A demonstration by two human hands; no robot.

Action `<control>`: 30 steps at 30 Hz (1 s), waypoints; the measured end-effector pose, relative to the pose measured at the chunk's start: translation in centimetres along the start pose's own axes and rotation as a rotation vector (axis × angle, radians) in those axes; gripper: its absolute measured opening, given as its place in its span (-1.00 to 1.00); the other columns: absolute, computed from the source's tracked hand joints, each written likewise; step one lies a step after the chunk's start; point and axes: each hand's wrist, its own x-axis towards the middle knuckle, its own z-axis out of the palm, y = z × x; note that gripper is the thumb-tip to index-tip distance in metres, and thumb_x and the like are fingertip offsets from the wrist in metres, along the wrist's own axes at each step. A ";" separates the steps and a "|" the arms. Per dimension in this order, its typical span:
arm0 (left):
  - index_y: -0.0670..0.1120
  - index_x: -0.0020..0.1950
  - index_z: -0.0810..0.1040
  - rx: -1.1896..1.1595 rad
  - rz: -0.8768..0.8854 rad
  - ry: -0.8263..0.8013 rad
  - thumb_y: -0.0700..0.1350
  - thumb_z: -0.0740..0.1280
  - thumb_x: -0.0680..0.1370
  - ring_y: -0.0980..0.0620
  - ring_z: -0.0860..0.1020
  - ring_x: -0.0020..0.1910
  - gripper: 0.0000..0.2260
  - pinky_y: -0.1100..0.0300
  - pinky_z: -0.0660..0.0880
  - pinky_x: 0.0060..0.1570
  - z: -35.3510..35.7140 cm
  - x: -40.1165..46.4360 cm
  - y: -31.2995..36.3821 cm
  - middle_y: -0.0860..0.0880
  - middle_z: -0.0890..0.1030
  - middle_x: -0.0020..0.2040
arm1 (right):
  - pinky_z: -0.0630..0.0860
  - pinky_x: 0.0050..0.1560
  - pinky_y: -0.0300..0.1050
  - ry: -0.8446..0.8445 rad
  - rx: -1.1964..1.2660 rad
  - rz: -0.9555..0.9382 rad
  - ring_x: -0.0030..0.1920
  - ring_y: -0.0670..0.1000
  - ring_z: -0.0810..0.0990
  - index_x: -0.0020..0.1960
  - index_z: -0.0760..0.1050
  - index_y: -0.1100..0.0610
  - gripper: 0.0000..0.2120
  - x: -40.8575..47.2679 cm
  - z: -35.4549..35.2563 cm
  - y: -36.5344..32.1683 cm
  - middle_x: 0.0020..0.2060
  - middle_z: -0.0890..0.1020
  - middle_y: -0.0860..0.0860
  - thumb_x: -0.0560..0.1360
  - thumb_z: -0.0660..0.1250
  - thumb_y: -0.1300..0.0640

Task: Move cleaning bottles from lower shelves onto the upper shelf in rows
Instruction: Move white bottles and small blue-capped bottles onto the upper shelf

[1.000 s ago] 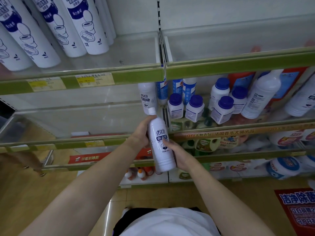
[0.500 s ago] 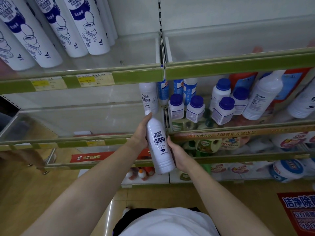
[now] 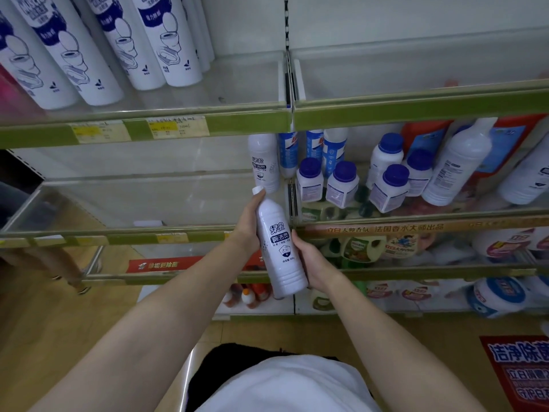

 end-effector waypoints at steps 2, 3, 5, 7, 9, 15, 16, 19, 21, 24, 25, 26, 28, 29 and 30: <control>-0.16 0.22 0.59 0.014 -0.002 -0.003 0.26 0.47 0.41 -0.16 0.64 -0.14 -0.42 -0.15 0.56 0.20 -0.3 -0.7 0.4 -0.20 0.67 -0.07 | 0.47 0.37 0.22 0.006 0.004 -0.021 0.23 0.24 0.63 0.32 0.58 0.18 -0.46 -0.5 0.6 -0.1 0.20 0.66 0.21 0.64 0.18 -0.23; -0.16 0.24 0.59 0.018 -0.005 -0.016 0.27 0.47 0.40 -0.16 0.64 -0.11 -0.39 -0.17 0.54 0.22 -0.5 -1.1 0.6 -0.20 0.66 -0.06 | 0.51 0.34 0.19 0.010 0.002 -0.036 0.19 0.23 0.65 0.31 0.59 0.18 -0.47 -0.9 1.1 -0.2 0.19 0.67 0.21 0.64 0.17 -0.22; -0.16 0.27 0.58 0.015 0.006 -0.050 0.28 0.47 0.40 -0.17 0.63 -0.08 -0.36 -0.19 0.52 0.25 -0.9 -2.0 0.9 -0.20 0.66 -0.03 | 0.54 0.30 0.15 0.019 -0.005 -0.065 0.15 0.21 0.67 0.29 0.59 0.19 -0.48 -1.7 2.3 -0.3 0.16 0.68 0.20 0.65 0.17 -0.21; -0.18 0.30 0.59 0.011 0.025 -0.051 0.27 0.46 0.41 -0.17 0.63 -0.07 -0.35 -0.18 0.51 0.25 -1.4 -3.1 1.4 -0.21 0.64 0.01 | 0.51 0.34 0.18 0.033 0.005 -0.088 0.20 0.24 0.64 0.30 0.59 0.20 -0.48 -2.6 3.8 -0.1 0.18 0.67 0.21 0.65 0.18 -0.20; -0.19 0.27 0.61 0.016 0.025 -0.067 0.29 0.49 0.37 -0.17 0.62 -0.09 -0.32 -0.18 0.50 0.26 -1.7 -4.5 2.0 -0.23 0.63 0.03 | 0.50 0.35 0.20 0.043 0.022 -0.106 0.24 0.28 0.61 0.30 0.58 0.22 -0.47 -3.3 5.0 0.5 0.19 0.66 0.23 0.64 0.18 -0.19; -0.17 0.12 0.62 0.036 0.092 -0.135 0.33 0.53 0.27 -0.18 0.61 -0.15 -0.33 -0.08 0.56 0.10 -2.5 -9.9 3.6 -0.23 0.64 -0.09 | 0.66 0.04 0.01 0.059 0.013 -0.268 0.03 0.16 0.70 0.33 0.55 0.25 -0.54 -7.2 9.2 0.6 0.16 0.67 0.23 0.69 0.13 -0.08; -0.18 0.13 0.62 0.037 0.115 -0.143 0.32 0.54 0.26 -0.17 0.61 -0.18 -0.31 -0.03 0.58 0.02 -2.3 -10.9 4.0 -0.23 0.64 -0.10 | 0.64 0.08 0.03 0.077 0.013 -0.302 0.06 0.18 0.69 0.33 0.55 0.25 -0.54 -7.8 9.9 0.6 0.17 0.67 0.23 0.69 0.13 -0.07; -0.24 0.27 0.61 0.044 0.234 -0.138 0.30 0.60 0.17 -0.16 0.64 -0.11 -0.14 0.02 0.59 -0.07 -1.8 -13.2 5.1 -0.26 0.68 0.09 | 0.59 0.21 0.15 0.107 0.028 -0.394 0.14 0.24 0.66 0.30 0.56 0.23 -0.55 -9.0 11.3 0.7 0.16 0.68 0.23 0.68 0.13 -0.07; -0.25 0.26 0.62 0.030 0.312 -0.146 0.24 0.59 0.24 -0.17 0.65 -0.07 -0.23 0.01 0.60 -0.03 -1.2 -14.8 5.8 -0.27 0.66 0.15 | 0.62 0.12 0.09 0.096 0.035 -0.466 0.06 0.20 0.68 0.22 0.60 0.18 -0.61 -10.2 12.3 0.2 0.09 0.71 0.19 0.69 0.12 -0.04; -0.23 0.12 0.68 0.004 0.401 -0.185 0.12 0.52 0.42 -0.16 0.67 -0.11 -0.53 0.01 0.62 -0.01 0.3 -17.0 7.6 -0.23 0.70 0.01 | 0.64 0.08 0.05 0.110 0.011 -0.596 0.08 0.19 0.68 0.28 0.56 0.20 -0.60 -11.4 13.5 -1.3 0.11 0.70 0.19 0.70 0.09 -0.02; -0.23 0.10 0.68 0.016 0.430 -0.194 0.12 0.53 0.40 -0.17 0.67 -0.10 -0.54 -0.02 0.62 0.03 0.9 -17.6 8.4 -0.22 0.70 0.00 | 0.63 0.14 0.09 0.124 0.002 -0.652 0.14 0.22 0.66 0.33 0.53 0.22 -0.59 -11.5 13.7 -2.1 0.16 0.68 0.21 0.70 0.11 -0.02; -0.22 0.07 0.69 0.036 0.455 -0.197 0.13 0.56 0.37 -0.18 0.67 -0.09 -0.53 -0.06 0.61 0.08 1.5 -18.2 9.2 -0.22 0.70 -0.01 | 0.59 0.22 0.15 0.128 0.000 -0.704 0.21 0.25 0.63 0.38 0.49 0.24 -0.57 -11.7 13.9 -2.8 0.21 0.65 0.22 0.69 0.13 -0.03; -0.19 0.00 0.68 0.063 0.512 -0.203 0.13 0.59 0.33 -0.18 0.65 -0.10 -0.55 -0.10 0.58 0.12 2.7 -19.4 11.1 -0.20 0.70 -0.04 | 0.52 0.31 0.26 0.136 0.002 -0.761 0.29 0.30 0.57 0.41 0.46 0.27 -0.50 -12.0 14.6 -4.7 0.26 0.61 0.26 0.65 0.19 -0.08; -0.18 -0.02 0.66 0.067 0.545 -0.214 0.12 0.60 0.32 -0.17 0.64 -0.11 -0.57 -0.10 0.58 0.11 3.3 -19.9 12.1 -0.19 0.69 -0.06 | 0.50 0.33 0.29 0.128 -0.008 -0.785 0.30 0.32 0.56 0.41 0.46 0.28 -0.45 -12.1 14.8 -5.7 0.27 0.60 0.27 0.62 0.23 -0.11; -0.17 -0.03 0.65 0.075 0.579 -0.226 0.12 0.60 0.32 -0.16 0.63 -0.11 -0.57 -0.10 0.58 0.08 3.8 -20.2 13.2 -0.19 0.67 -0.08 | 0.47 0.35 0.31 0.116 -0.016 -0.808 0.31 0.32 0.56 0.41 0.46 0.29 -0.41 -12.4 15.2 -6.9 0.28 0.59 0.28 0.58 0.27 -0.14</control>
